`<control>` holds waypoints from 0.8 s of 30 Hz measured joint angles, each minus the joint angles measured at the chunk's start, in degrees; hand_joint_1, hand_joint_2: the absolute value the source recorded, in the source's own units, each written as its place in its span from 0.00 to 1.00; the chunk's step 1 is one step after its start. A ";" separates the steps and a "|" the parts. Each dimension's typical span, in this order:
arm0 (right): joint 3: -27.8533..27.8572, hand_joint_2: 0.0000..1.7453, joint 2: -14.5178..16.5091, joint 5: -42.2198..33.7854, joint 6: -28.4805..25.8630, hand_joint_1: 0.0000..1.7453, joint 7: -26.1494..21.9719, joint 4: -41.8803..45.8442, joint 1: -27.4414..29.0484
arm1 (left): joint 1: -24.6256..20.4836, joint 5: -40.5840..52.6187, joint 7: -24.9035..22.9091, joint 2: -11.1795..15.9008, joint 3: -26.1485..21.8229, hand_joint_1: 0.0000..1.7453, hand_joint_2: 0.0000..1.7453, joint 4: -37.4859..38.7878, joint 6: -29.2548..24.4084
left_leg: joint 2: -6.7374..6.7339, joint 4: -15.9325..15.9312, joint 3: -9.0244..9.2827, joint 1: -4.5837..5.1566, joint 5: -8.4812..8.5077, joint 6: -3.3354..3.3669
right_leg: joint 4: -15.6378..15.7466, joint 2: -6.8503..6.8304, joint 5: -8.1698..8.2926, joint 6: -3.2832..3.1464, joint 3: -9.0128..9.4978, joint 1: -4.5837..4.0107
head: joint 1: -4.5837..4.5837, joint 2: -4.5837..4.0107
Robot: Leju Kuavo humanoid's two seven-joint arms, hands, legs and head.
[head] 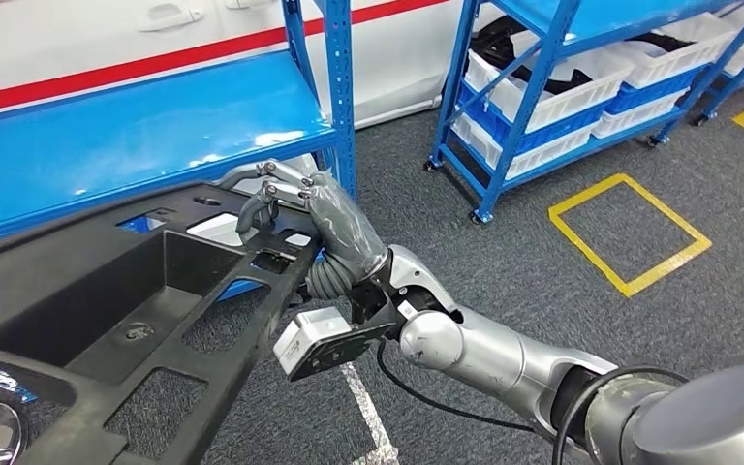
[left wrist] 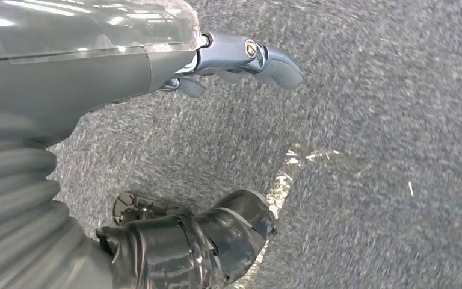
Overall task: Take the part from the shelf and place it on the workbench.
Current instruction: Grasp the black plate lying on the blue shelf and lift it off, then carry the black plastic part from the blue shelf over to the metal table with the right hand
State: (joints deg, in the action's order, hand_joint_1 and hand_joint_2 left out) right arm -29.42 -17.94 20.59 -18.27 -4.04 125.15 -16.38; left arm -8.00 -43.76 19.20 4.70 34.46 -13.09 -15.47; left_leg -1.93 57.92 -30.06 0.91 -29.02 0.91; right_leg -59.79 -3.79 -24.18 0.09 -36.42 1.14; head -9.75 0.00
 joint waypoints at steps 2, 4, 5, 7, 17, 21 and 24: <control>0.00 1.00 0.00 0.00 0.00 1.00 0.00 -0.01 -0.02 | 0.09 -0.16 -0.03 -0.01 -0.09 0.00 1.00 0.00 -0.09 | 0.73 -1.03 -0.10 -0.15 0.74 0.69 | 0.19 -0.52 0.22 0.62 -0.01 0.00 | -0.02 0.00; 0.01 1.00 0.01 -0.01 -0.01 1.00 0.01 -0.08 -0.08 | 0.26 -0.21 0.08 -0.06 -0.12 0.00 1.00 0.01 -0.30 | 1.44 -1.88 -0.11 -0.49 1.71 1.44 | -2.61 0.83 -2.07 0.97 -1.27 -0.06 | -0.07 0.00; 0.01 1.00 0.01 -0.02 -0.01 1.00 0.01 -0.12 -0.09 | 0.30 -0.21 0.14 -0.09 -0.12 0.00 1.00 0.01 -0.42 | 1.80 -1.97 -0.25 -0.56 2.07 1.73 | -5.87 1.91 -4.15 0.99 -2.70 -0.05 | -0.10 0.00; 0.01 1.00 0.01 -0.18 -0.02 1.00 0.01 -0.21 -0.03 | 0.28 -0.21 0.18 -0.10 -0.12 0.00 1.00 0.02 -0.69 | 2.70 -1.64 -1.04 -0.35 2.46 2.12 | -13.30 3.21 -7.44 0.90 -5.63 -0.18 | -0.21 0.00; 0.02 1.00 0.04 -1.07 -0.24 1.00 -0.22 -0.31 0.32 | 1.34 -0.31 0.76 -0.08 -0.34 0.00 1.00 0.06 -0.14 | 7.45 1.58 -4.75 -0.07 2.74 0.53 | -0.48 5.65 -1.95 -0.69 1.84 -0.16 | -1.68 0.00; 0.04 1.00 0.15 -1.05 -0.47 1.00 -0.16 -0.30 0.58 | 1.58 -0.06 0.17 -0.15 -0.39 0.00 1.00 0.10 0.11 | 3.23 10.88 -9.05 -0.67 -2.65 -1.37 | 0.32 3.06 -1.36 -1.15 2.08 0.40 | -2.91 0.00; 0.04 1.00 0.15 -0.96 -0.39 1.00 0.32 -0.27 0.80 | 1.85 -0.04 -1.56 -0.14 -0.40 0.00 1.00 0.14 0.19 | 2.34 15.43 -10.61 -1.67 -3.42 -2.49 | 0.29 1.05 -1.28 -1.02 1.95 0.65 | -3.62 0.00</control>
State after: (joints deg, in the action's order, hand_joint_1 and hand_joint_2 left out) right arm -29.38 -17.79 19.63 -18.67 -3.73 124.88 -15.58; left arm -6.14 -43.79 17.63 4.57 34.05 -12.95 -15.28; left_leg 0.41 73.35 -40.67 -0.76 -32.44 -1.58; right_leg -59.50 -2.74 -25.47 -0.94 -34.47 1.79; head -13.37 0.00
